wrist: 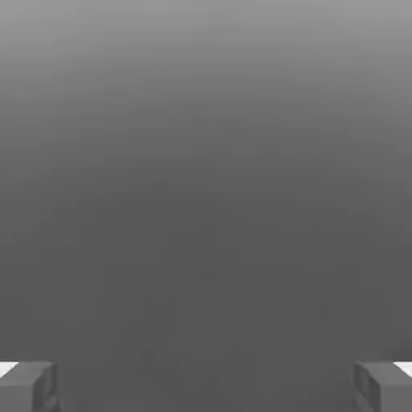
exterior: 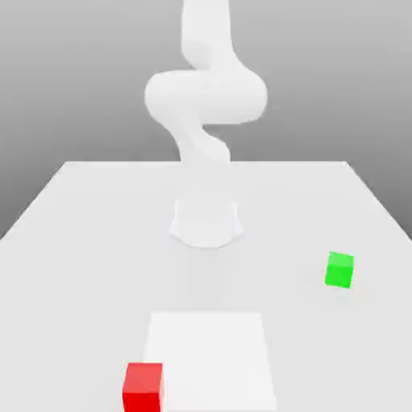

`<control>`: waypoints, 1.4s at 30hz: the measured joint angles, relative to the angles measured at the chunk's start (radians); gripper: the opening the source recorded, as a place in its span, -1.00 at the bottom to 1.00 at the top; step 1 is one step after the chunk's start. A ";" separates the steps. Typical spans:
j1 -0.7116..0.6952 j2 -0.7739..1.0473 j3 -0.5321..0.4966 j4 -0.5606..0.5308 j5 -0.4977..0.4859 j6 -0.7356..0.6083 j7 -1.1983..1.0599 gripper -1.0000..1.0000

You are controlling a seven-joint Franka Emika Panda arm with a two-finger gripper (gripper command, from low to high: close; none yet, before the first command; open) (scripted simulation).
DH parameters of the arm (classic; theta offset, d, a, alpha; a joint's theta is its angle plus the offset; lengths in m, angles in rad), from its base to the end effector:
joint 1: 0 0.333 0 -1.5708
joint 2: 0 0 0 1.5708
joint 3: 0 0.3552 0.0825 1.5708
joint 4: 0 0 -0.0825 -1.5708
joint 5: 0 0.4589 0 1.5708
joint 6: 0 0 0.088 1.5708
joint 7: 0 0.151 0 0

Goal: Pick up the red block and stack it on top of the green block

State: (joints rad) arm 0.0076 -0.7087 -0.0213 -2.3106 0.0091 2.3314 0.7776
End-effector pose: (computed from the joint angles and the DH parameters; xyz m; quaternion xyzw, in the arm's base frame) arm 0.4589 -0.0082 0.6706 -0.8613 0.3617 -0.3266 0.1437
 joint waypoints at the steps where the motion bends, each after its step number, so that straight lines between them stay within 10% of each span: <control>1: 0.003 0.039 -0.009 -0.005 0.005 0.014 -0.010 0.00; 30: -0.049 1.090 -0.096 -0.089 0.113 0.445 -0.248 0.00; 31: -0.055 1.116 -0.089 -0.084 0.120 0.467 -0.254 -1.00; 42: -0.037 0.995 -0.115 -0.105 0.081 0.366 -0.225 -1.00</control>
State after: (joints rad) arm -0.0290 0.2861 -0.1362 -2.4152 0.0899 2.6972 0.5528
